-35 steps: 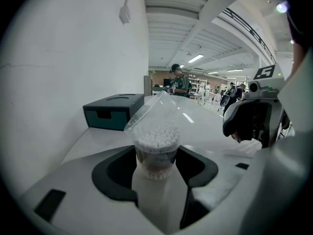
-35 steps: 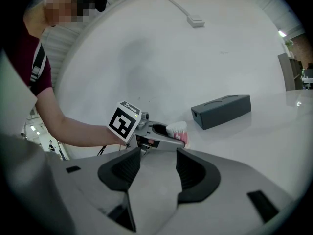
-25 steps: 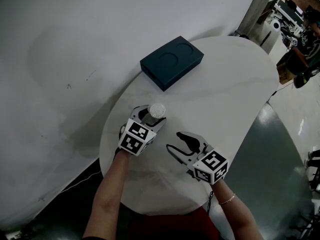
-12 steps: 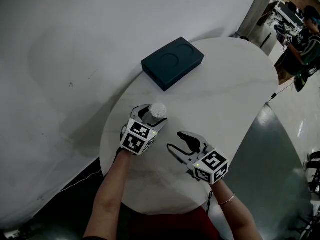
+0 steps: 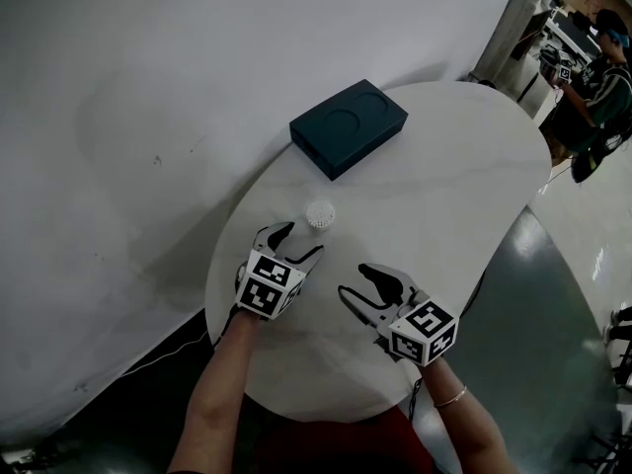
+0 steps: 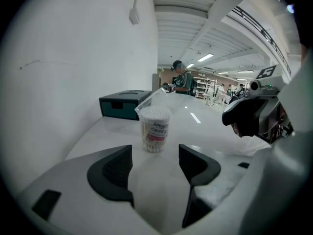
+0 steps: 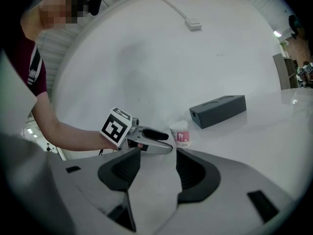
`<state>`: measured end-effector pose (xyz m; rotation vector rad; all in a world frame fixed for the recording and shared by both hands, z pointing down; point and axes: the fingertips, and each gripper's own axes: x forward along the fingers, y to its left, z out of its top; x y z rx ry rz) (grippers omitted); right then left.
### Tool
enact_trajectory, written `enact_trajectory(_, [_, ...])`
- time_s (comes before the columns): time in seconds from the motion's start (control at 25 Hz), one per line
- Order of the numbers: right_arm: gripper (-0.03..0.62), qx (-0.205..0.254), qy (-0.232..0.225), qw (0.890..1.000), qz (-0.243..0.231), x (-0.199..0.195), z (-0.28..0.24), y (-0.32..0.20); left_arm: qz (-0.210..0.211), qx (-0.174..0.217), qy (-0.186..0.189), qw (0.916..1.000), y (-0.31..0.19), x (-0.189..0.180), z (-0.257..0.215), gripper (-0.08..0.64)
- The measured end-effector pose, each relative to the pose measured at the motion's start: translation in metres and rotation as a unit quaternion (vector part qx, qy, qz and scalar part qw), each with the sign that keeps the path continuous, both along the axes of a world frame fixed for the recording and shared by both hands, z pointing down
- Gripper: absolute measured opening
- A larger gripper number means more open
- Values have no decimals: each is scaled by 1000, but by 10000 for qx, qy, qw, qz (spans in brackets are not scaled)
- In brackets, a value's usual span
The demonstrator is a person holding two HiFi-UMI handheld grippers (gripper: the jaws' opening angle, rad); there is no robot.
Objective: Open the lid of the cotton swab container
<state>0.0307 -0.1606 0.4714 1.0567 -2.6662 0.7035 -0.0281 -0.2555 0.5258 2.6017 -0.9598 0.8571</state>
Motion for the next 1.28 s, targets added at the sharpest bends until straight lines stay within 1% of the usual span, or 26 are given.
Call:
enact_trajectory(0.2, [241, 47, 7, 10000, 40, -2, -4, 9, -138, 29, -1, 9999, 19, -13, -5, 298])
enact_trajectory(0.36, [241, 80, 14, 9999, 106, -1, -7, 18, -236, 77, 74, 9997, 34, -18, -14, 294])
enact_trajectory(0.76, [241, 204, -13, 9994, 262, -4, -18, 41, -504, 283, 272, 9980, 68, -31, -38, 225])
enact_trajectory(1.0, [241, 244, -41, 9988, 413, -2, -25, 51, -675, 387, 390, 9962, 84, -37, -49, 162])
enact_trajectory(1.08, [241, 261, -51, 9985, 469, -3, -27, 53, -731, 400, 454, 9955, 89, -38, -53, 154])
enact_trajectory(1.28, [238, 317, -100, 9974, 639, -1, -34, 61, -900, 436, 682, 9927, 103, -40, -64, 98])
